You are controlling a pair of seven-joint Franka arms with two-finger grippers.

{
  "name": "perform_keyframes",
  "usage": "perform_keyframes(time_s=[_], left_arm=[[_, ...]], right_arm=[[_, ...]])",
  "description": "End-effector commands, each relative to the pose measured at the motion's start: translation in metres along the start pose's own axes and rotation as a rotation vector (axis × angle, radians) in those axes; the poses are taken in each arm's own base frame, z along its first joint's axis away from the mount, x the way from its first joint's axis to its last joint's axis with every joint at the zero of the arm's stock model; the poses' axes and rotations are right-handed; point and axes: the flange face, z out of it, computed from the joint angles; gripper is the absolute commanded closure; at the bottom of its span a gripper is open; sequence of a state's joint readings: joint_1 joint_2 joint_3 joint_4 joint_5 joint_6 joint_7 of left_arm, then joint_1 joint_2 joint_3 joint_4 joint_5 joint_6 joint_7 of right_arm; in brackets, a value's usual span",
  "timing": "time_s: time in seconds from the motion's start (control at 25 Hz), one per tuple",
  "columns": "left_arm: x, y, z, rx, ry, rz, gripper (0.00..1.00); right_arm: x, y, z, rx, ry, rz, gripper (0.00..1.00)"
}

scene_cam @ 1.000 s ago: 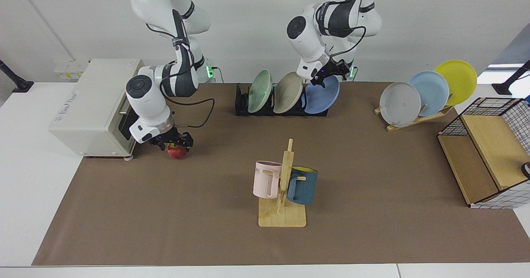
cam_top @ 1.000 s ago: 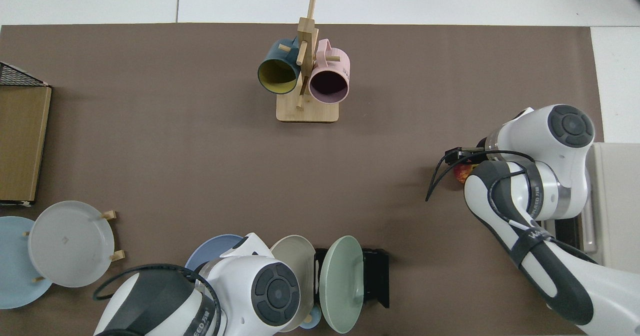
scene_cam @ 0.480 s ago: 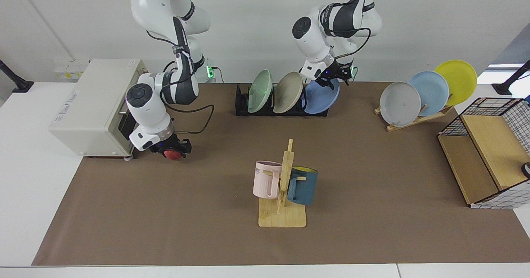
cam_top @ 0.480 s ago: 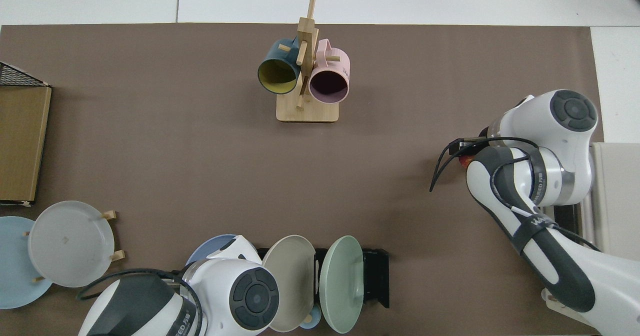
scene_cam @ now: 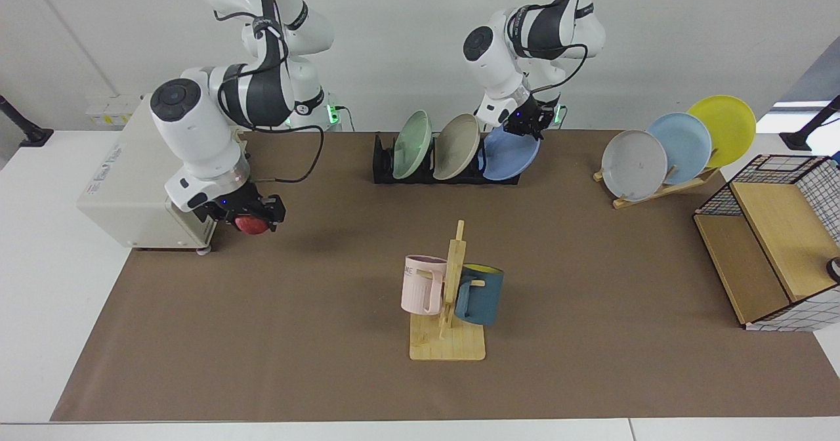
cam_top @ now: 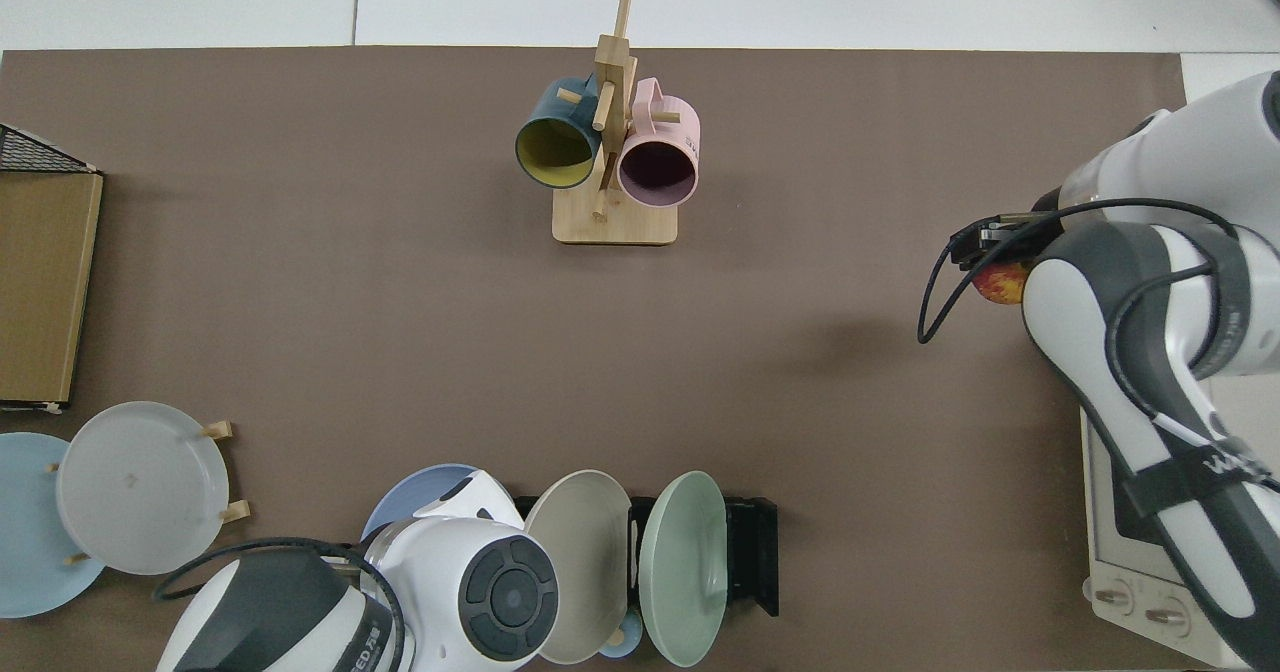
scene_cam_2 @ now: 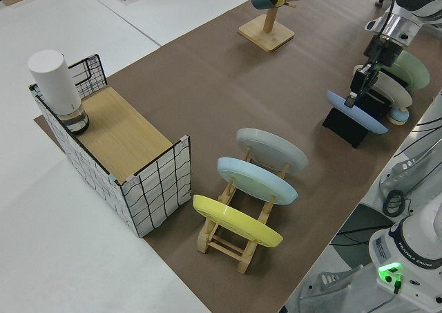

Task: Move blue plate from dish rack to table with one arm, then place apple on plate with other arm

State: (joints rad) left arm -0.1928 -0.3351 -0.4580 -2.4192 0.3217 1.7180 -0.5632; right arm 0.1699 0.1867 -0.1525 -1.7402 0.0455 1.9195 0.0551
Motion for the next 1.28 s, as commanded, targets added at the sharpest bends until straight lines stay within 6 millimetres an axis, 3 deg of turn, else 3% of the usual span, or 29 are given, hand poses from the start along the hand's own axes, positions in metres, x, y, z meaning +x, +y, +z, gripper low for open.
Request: perform_keyframes(time_s=[0.0, 0.16, 0.4, 0.64, 0.96, 1.24], left_arm=[[-0.005, -0.004, 0.003, 0.007, 0.028, 0.004, 1.00], [-0.005, -0.004, 0.003, 0.006, 0.027, 0.003, 1.00], [-0.004, -0.005, 0.001, 0.009, 0.021, 0.000, 1.00], [0.001, -0.013, -0.014, 0.009, 0.011, 0.011, 1.00], [0.012, -0.061, -0.056, -0.023, -0.034, 0.032, 1.00], [0.016, -0.080, -0.070, 0.038, -0.017, 0.013, 1.00]], right_arm=[[-0.017, 0.003, -0.057, 0.015, 0.004, -0.003, 1.00], [-0.025, 0.003, -0.094, 0.024, 0.022, -0.004, 1.00], [-0.029, 0.004, -0.104, 0.026, 0.043, -0.005, 1.00], [-0.029, 0.007, -0.102, 0.026, 0.038, -0.001, 1.00], [-0.030, 0.007, -0.100, 0.025, 0.035, -0.001, 1.00], [-0.028, 0.005, -0.099, 0.029, 0.044, 0.006, 1.00]])
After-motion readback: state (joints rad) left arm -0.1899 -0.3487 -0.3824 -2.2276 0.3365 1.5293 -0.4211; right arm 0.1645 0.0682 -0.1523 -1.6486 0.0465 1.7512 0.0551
